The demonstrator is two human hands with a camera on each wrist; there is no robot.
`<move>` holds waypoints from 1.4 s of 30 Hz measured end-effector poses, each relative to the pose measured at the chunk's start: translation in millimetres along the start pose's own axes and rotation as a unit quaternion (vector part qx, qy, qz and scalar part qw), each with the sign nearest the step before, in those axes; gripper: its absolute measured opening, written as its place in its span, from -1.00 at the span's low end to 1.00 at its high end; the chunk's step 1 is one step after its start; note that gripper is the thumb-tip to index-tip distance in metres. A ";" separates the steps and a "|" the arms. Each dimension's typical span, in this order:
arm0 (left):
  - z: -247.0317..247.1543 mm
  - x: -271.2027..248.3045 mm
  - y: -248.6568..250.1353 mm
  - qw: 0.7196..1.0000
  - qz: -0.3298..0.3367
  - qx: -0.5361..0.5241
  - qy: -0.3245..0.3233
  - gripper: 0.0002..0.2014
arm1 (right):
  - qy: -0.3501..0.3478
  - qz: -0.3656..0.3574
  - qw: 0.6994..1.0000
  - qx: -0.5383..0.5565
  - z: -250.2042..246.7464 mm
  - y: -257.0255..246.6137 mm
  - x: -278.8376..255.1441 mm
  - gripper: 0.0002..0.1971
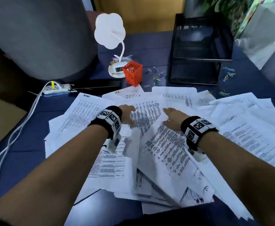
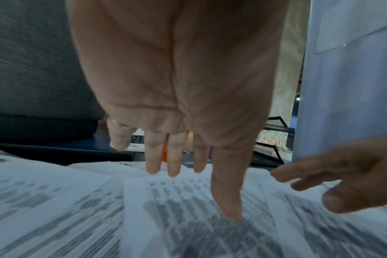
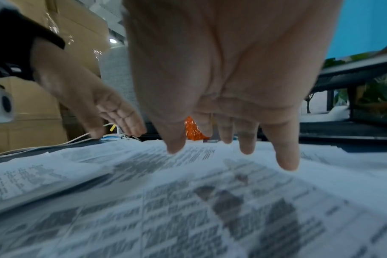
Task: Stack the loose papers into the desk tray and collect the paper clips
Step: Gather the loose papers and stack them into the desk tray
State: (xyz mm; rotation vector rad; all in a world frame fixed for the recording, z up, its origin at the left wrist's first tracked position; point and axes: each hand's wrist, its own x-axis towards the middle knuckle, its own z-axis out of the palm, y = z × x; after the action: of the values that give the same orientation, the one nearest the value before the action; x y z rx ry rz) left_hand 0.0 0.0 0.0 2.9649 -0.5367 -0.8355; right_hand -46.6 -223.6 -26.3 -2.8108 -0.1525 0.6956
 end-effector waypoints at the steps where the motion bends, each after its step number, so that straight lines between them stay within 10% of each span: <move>1: 3.5 -2.2 -5.8 0.999 -0.006 0.008 -0.033 -0.25 | -0.021 0.001 1.000 -0.008 4.7 -0.3 0.0 -0.32; 24: 54.7 -12.9 -37.9 0.997 -0.037 -0.005 -0.071 -0.30 | -0.062 0.041 0.994 -0.080 28.8 -15.2 1.5 -0.21; 42: 42.7 -18.7 -45.1 0.994 0.029 0.035 -0.103 -0.72 | -0.052 0.030 0.997 -0.043 31.7 -8.8 -0.8 -0.16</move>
State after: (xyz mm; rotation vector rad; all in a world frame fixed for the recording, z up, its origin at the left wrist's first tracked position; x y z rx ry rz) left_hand -22.2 51.9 -31.9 2.9259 -0.6690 -1.1465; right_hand -62.6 -208.6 -50.9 -2.8733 -0.1186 0.8687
